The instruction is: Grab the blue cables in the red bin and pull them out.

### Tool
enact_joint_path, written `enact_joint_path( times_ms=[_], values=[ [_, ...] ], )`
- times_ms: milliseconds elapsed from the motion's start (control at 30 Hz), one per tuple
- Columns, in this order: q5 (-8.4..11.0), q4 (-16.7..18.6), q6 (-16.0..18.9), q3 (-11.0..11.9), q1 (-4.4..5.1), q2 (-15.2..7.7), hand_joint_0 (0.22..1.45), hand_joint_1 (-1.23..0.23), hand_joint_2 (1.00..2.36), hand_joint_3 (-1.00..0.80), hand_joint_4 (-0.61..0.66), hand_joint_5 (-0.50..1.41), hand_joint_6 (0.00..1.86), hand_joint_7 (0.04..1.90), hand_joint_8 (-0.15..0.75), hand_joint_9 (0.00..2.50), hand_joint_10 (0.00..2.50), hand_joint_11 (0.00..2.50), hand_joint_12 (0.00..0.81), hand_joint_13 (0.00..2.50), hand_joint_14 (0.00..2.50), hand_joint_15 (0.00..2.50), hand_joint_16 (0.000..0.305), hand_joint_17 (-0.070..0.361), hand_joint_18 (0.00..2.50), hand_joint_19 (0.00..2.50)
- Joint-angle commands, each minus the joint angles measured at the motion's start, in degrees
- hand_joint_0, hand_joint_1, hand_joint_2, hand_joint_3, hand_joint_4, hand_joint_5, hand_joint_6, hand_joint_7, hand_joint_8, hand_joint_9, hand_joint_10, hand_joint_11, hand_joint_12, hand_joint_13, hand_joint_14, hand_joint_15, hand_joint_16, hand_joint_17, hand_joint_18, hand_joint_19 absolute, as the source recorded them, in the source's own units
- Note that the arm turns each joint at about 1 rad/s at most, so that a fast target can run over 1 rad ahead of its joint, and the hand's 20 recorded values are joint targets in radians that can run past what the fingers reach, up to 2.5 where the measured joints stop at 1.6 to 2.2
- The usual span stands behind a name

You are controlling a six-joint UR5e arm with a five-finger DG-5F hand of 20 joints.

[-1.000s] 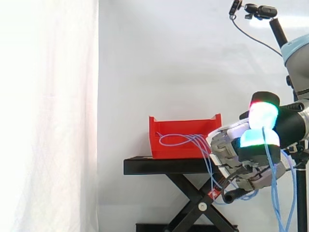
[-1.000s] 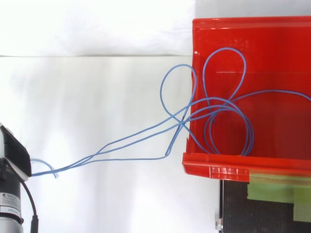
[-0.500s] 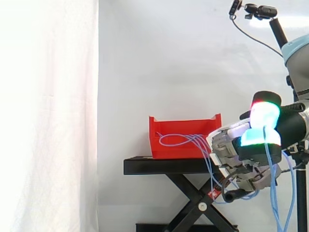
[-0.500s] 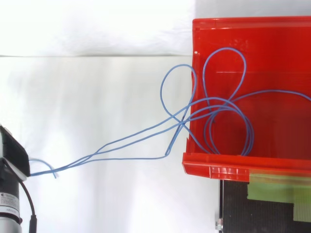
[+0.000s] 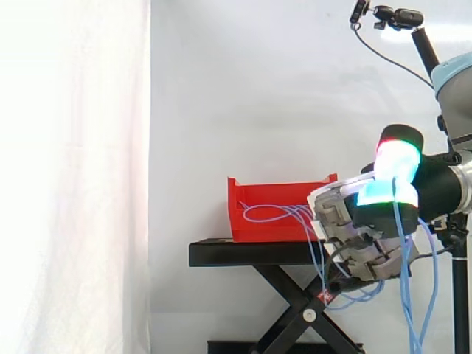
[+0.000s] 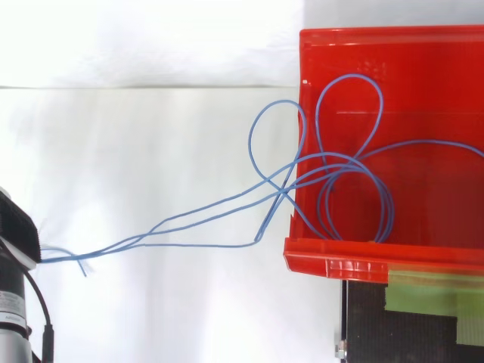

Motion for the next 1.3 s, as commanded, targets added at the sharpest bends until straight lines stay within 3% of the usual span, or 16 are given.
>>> enact_joint_path(
  times_ms=[0,167,1267],
  values=[
    [0.1,2.4,0.0,0.0,0.05,0.0,0.97,-0.91,1.0,-1.0,-0.05,0.77,0.69,0.67,0.175,1.6,2.5,2.32,0.306,1.29,2.5,1.65,0.036,0.081,1.64,2.19],
    [0.1,3.9,0.0,0.0,0.05,0.0,0.97,-0.91,1.0,-1.0,-0.05,0.76,0.71,0.66,0.174,1.58,2.5,2.32,0.307,1.29,2.5,1.64,0.037,0.083,1.63,2.15],
    [0.1,4.1,-0.1,0.1,0.05,0.0,0.97,-0.91,1.0,-1.0,-0.04,0.75,0.76,0.64,0.186,1.55,2.5,2.38,0.313,1.28,2.5,1.59,0.037,0.083,1.62,2.13]
  ],
)
